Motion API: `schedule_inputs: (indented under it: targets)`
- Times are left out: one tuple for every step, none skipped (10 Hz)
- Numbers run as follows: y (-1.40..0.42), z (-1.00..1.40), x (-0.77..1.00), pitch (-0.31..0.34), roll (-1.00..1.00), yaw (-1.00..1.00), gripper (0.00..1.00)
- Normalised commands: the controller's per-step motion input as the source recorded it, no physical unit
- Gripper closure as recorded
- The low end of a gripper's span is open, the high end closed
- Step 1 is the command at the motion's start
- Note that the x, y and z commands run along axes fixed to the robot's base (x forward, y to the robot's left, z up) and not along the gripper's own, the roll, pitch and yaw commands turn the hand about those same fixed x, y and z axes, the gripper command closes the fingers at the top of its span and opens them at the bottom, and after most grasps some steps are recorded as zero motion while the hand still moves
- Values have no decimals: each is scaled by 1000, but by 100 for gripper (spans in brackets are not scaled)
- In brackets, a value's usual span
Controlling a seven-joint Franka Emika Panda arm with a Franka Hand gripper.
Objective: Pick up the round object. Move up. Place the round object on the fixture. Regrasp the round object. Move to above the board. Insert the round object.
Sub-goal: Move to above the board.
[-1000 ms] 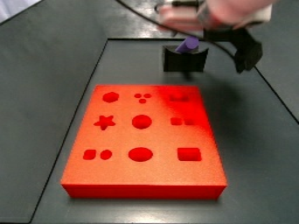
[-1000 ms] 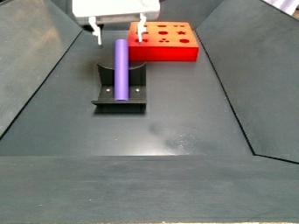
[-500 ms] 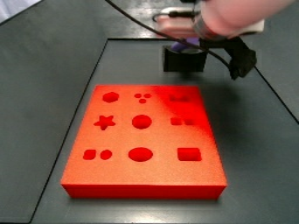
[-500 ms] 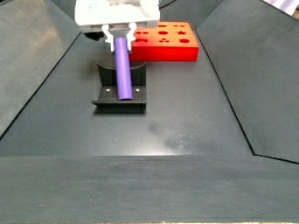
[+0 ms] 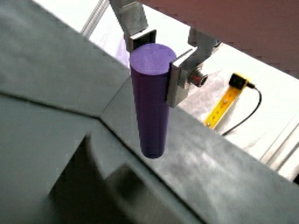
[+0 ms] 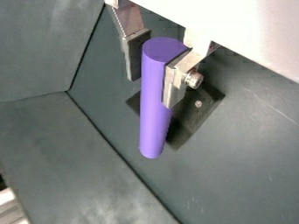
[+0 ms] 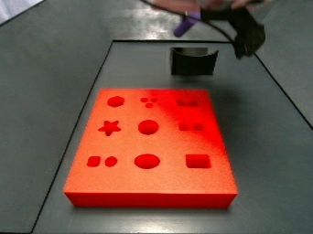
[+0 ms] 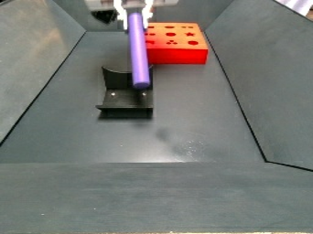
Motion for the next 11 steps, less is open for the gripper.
schedule_inputs:
  targets:
    - [79,1000,-228,65,-52,36,100]
    - [77,1000,-223,60,-51,46,100]
    - [69,1000,-207,35,-55,55,100]
    - [64,1000,-200,29,-55,55,100]
    - [56,1000,-182,15,-52,50,100]
    - [54,1000,-177,13,-51,47,100]
    - [43,1000,-158,-3,-49,34,100]
    - [35,918,-136,-4,-48,29,100]
    - [15,670,-85,-4,-50,15,100]
    - [6,483,-62,7,-45,6,100]
    - [-4,232,-33,20,-40,-4,100]
